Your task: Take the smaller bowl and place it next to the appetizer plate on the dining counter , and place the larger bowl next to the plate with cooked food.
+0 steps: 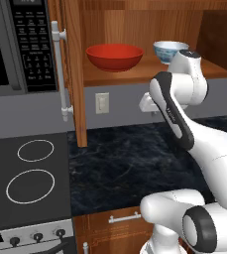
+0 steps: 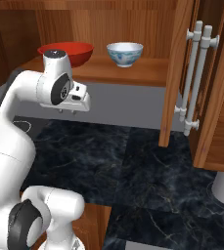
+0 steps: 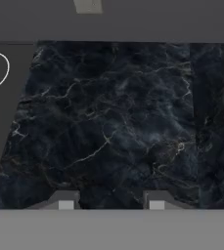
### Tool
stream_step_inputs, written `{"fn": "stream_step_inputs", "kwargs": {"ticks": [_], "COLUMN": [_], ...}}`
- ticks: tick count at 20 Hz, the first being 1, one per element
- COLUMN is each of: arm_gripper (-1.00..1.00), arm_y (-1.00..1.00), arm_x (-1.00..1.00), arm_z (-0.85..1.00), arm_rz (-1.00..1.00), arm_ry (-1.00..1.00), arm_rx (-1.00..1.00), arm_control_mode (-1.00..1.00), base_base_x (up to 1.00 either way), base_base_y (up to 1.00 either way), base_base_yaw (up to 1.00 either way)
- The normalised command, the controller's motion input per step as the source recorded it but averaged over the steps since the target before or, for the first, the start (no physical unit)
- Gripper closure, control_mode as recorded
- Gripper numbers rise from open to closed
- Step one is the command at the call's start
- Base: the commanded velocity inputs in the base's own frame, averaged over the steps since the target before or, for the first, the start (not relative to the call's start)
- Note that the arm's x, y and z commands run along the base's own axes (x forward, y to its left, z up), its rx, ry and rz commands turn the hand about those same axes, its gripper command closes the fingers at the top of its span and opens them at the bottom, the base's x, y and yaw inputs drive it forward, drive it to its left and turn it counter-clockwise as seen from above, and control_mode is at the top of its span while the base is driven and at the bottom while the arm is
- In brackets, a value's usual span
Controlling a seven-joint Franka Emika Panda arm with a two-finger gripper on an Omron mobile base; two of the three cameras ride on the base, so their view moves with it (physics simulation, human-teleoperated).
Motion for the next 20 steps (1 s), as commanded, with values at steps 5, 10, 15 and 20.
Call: {"fn": "stream_step_inputs", "kwargs": {"ticks": [5, 10, 15, 20], "arm_gripper": [-1.00, -1.00, -1.00, -1.00], "arm_y": [0.00, 0.19, 0.03, 0.00], "arm_x": [-0.11, -0.15, -0.10, -0.25], "arm_z": [0.00, 0.27, 0.52, 0.61], "arm_rz": [-0.01, -0.09, -0.20, -0.18], "arm_ry": [-0.13, -0.44, -0.51, -0.28], "arm_rx": [-0.01, -0.17, 0.00, 0.22], "arm_control_mode": [-1.00, -1.00, -1.00, -1.00], "base_base_x": [0.00, 0.00, 0.00, 0.00], "base_base_y": [0.00, 0.00, 0.00, 0.00], "base_base_yaw": [0.00, 0.00, 0.00, 0.00]}}
